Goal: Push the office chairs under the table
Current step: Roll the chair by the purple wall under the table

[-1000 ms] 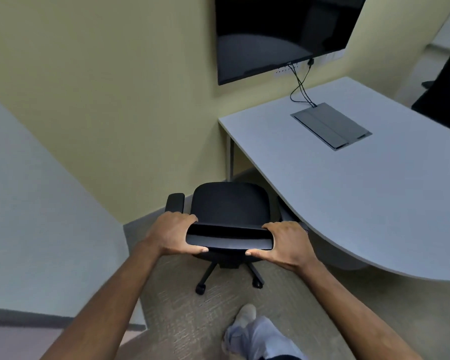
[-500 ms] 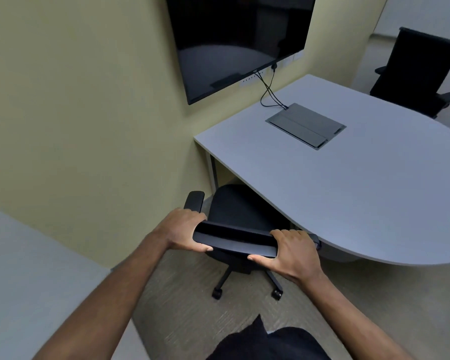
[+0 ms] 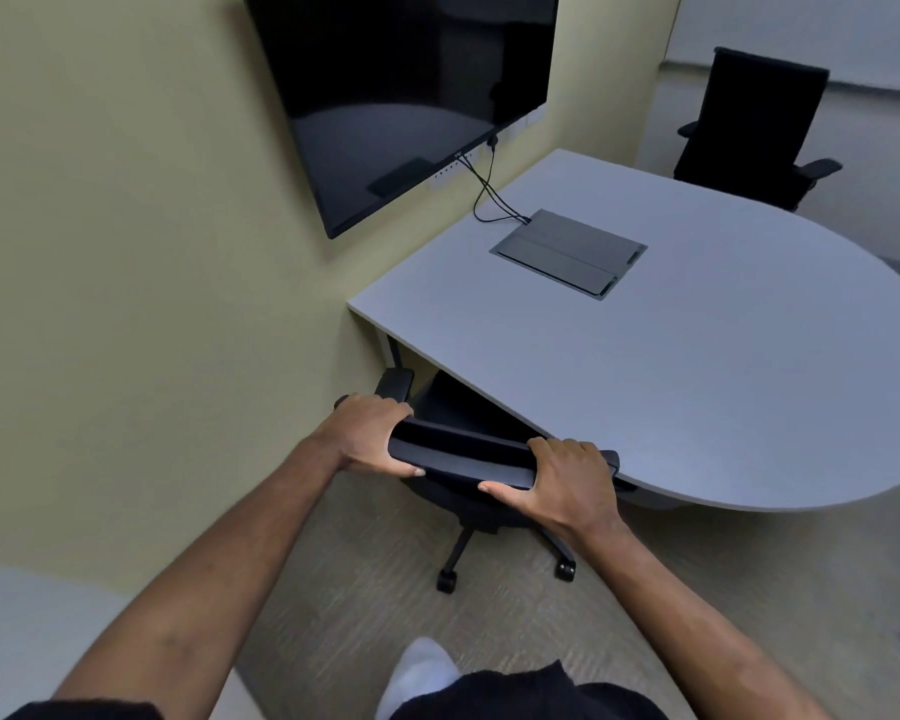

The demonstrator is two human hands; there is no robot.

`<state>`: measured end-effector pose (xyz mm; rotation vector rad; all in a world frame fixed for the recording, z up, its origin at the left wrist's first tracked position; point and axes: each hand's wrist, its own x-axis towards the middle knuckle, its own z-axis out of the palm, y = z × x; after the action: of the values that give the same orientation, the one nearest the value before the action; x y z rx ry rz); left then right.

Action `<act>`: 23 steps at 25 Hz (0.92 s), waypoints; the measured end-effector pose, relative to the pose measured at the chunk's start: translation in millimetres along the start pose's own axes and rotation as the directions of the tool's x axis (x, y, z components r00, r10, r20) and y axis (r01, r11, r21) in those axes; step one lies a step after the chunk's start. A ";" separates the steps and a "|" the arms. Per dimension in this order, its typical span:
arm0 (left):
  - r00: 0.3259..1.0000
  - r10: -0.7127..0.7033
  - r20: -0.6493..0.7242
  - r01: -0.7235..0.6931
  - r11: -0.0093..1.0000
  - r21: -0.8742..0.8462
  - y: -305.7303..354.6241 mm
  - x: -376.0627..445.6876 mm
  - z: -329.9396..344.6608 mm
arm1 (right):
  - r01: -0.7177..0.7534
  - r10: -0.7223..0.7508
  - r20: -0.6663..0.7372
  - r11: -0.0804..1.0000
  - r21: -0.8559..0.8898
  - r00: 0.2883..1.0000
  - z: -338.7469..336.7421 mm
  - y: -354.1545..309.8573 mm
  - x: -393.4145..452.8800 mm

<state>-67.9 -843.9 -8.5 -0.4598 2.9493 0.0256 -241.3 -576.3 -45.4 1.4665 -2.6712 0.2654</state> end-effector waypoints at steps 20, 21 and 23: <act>0.956 0.282 -0.080 -0.285 0.958 -0.032 -172.8 107.9 -18.5 | -0.240 0.240 0.006 0.971 -0.022 0.971 27.3 -97.5 132.2; 0.953 0.291 -0.083 -0.295 0.955 -0.038 -180.4 112.2 -19.0 | -0.249 0.249 -0.001 0.968 -0.016 0.969 29.0 -102.1 138.6; 0.948 0.303 -0.094 -0.309 0.949 -0.058 -196.5 121.8 -19.7 | -0.273 0.273 -0.007 0.962 -0.014 0.962 33.7 -112.0 150.8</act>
<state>-125.7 -1068.7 -6.7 -0.0063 3.0805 0.1524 -227.7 -766.6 -42.6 1.0867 -2.8611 0.2650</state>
